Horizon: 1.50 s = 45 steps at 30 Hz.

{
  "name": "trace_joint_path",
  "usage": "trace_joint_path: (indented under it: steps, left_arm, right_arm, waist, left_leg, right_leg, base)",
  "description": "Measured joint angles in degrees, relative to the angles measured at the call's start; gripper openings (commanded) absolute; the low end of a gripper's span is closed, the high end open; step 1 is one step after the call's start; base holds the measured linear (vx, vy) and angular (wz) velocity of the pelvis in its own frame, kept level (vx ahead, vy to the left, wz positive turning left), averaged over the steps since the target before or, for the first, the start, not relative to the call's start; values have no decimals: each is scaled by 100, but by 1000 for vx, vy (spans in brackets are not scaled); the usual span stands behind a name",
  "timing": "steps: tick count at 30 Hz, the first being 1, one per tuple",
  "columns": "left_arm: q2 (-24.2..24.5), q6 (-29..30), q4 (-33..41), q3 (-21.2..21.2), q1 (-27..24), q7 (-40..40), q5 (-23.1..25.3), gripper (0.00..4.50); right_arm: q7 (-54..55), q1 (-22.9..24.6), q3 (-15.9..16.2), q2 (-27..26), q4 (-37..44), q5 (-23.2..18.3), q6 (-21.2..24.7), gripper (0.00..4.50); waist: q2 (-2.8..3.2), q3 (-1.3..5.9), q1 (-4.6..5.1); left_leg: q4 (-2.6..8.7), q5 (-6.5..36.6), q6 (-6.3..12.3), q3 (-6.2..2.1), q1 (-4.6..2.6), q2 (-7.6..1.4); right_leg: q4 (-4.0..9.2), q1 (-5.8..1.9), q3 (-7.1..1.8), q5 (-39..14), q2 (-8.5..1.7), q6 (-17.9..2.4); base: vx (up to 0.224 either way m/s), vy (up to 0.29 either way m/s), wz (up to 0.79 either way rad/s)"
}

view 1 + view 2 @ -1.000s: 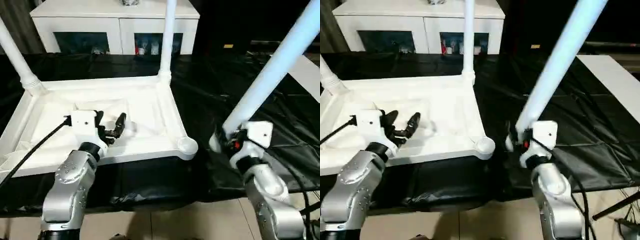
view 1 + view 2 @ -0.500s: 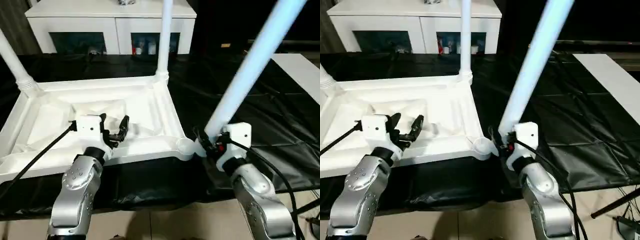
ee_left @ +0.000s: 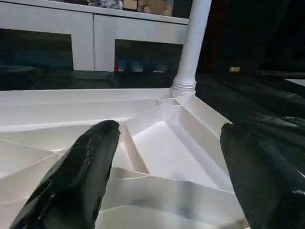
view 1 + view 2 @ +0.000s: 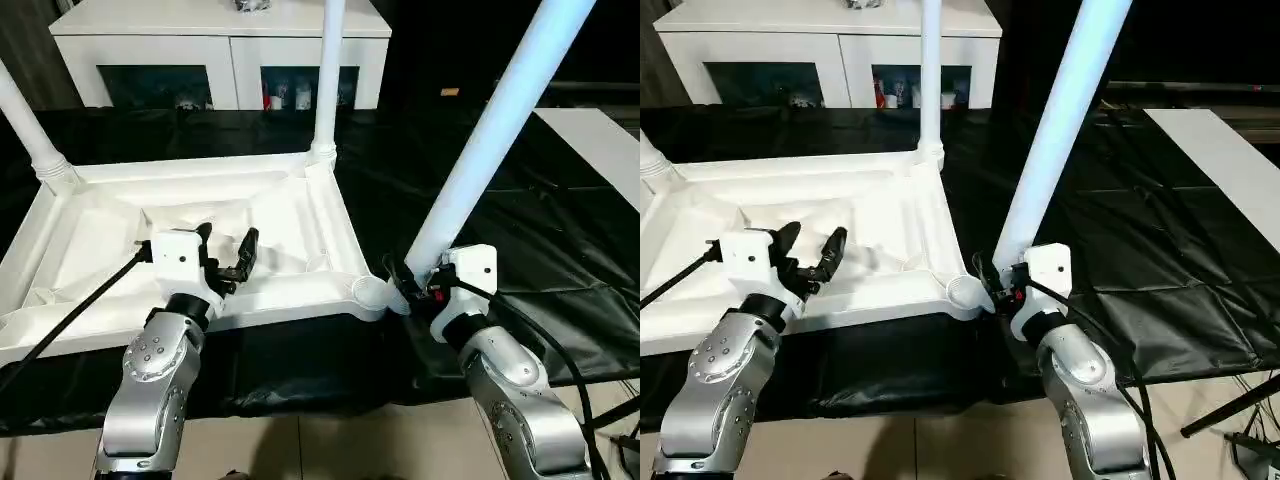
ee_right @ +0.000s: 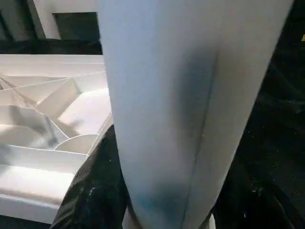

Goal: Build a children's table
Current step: Insert table leg to table base

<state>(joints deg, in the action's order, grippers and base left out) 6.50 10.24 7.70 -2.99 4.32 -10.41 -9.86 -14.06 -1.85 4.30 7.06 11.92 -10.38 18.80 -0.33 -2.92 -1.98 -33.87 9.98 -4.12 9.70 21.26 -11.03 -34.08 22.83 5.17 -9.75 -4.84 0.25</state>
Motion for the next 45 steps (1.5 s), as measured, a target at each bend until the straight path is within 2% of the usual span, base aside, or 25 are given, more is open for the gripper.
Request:
trace_joint_path:
  steps: [45]
  left_arm:
    - [0,0,0,0,0,-1,1,381]
  right_arm:
    - [-3,0,2,0,0,0,3,186]
  waist:
    - [-4,3,-1]
  left_leg:
    - [0,0,0,1,0,0]
  right_leg:
    - [0,0,-1,0,0,0]
  base:
    - [0,0,0]
